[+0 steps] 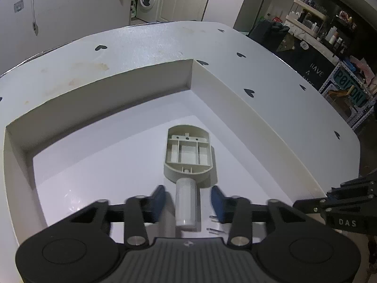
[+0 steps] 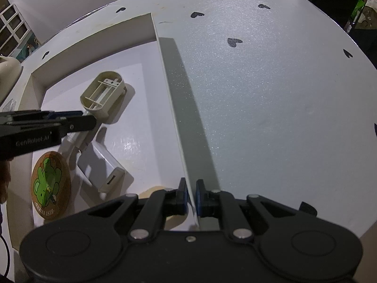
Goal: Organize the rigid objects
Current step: 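Carry the beige holder into the tray and open the left tool, then move the left tool back to the wooden stick and grasp it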
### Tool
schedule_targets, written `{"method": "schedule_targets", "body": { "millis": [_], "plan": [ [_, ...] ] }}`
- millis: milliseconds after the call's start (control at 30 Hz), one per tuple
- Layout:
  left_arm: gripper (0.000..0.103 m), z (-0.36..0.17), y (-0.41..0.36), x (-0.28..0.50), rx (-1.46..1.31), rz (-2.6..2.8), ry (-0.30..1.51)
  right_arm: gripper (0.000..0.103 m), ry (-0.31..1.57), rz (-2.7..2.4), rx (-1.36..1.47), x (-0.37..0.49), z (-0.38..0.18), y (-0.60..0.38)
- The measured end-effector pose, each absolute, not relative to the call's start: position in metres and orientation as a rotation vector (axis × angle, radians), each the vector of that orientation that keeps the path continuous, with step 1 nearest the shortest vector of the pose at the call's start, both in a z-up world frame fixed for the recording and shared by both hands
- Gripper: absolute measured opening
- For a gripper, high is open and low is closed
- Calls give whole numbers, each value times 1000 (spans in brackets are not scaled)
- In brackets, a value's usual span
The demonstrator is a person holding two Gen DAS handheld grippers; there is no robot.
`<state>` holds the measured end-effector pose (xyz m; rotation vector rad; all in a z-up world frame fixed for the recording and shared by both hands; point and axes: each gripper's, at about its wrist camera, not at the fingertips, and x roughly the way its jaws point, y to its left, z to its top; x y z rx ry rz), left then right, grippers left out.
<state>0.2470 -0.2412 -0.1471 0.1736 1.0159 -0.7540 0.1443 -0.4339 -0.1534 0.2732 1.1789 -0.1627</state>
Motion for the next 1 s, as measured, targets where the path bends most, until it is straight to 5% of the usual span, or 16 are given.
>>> {"method": "schedule_targets", "body": {
  "millis": [133,433,1000],
  "plan": [
    [69,-146,-235,242,167,-751,1019,9,1178,-164,277,144,-153,-434],
    [89,-136,-225,229,166,-758,1004,9,1177,-164,277,144,-154,-434],
    [103,-103,-196,190,164,-787,904,9,1175,-165,271,144,-153,-433]
  ]
}}
